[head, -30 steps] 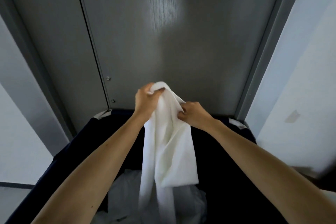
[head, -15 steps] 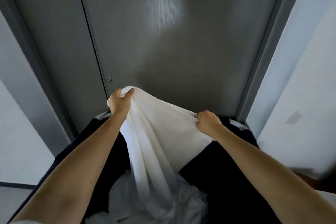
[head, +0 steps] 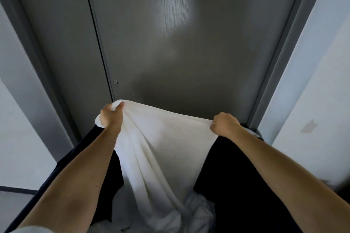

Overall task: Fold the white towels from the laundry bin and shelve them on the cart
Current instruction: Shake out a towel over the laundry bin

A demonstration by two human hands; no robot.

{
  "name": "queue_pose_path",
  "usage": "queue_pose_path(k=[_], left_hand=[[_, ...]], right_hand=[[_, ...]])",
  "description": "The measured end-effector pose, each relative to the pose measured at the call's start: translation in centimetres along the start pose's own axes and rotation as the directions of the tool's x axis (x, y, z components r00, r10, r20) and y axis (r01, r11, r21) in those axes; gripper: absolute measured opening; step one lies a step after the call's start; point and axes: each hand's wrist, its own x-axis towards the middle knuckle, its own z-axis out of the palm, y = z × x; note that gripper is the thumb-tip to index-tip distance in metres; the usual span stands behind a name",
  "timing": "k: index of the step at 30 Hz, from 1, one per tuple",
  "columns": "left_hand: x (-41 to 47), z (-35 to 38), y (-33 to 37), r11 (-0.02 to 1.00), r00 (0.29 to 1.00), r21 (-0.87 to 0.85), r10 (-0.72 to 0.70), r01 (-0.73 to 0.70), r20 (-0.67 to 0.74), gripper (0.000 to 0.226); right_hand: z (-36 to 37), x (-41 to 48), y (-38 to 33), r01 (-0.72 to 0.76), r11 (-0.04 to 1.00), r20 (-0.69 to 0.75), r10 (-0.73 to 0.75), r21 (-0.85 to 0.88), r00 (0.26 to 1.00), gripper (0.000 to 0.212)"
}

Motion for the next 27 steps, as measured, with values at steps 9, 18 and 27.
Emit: queue_pose_path(k=[9,18,27], left_hand=[[0.0,0.4,-2.1,0.994,0.993,0.110,-0.030,0.018,0.112,0.042],[-1.5,2.0,-0.5,0.953,0.908,0.149,0.195,-0.265,0.370,0.014],[-6.0,3.9,-1.5,0.712,0.541,0.298,0.136,-0.635,0.830,0.036]], right_hand=[[1.7,0.4,0.5,0.045,0.999,0.095,-0.047,0.018,0.994,0.026],[1.3,-0.1,-2.6,0.074,0.989,0.200,-0.099,0.128,0.975,0.038],[5.1,-1.9,-5.1,0.101,0.807,0.214,-0.271,0.582,0.938,0.048]])
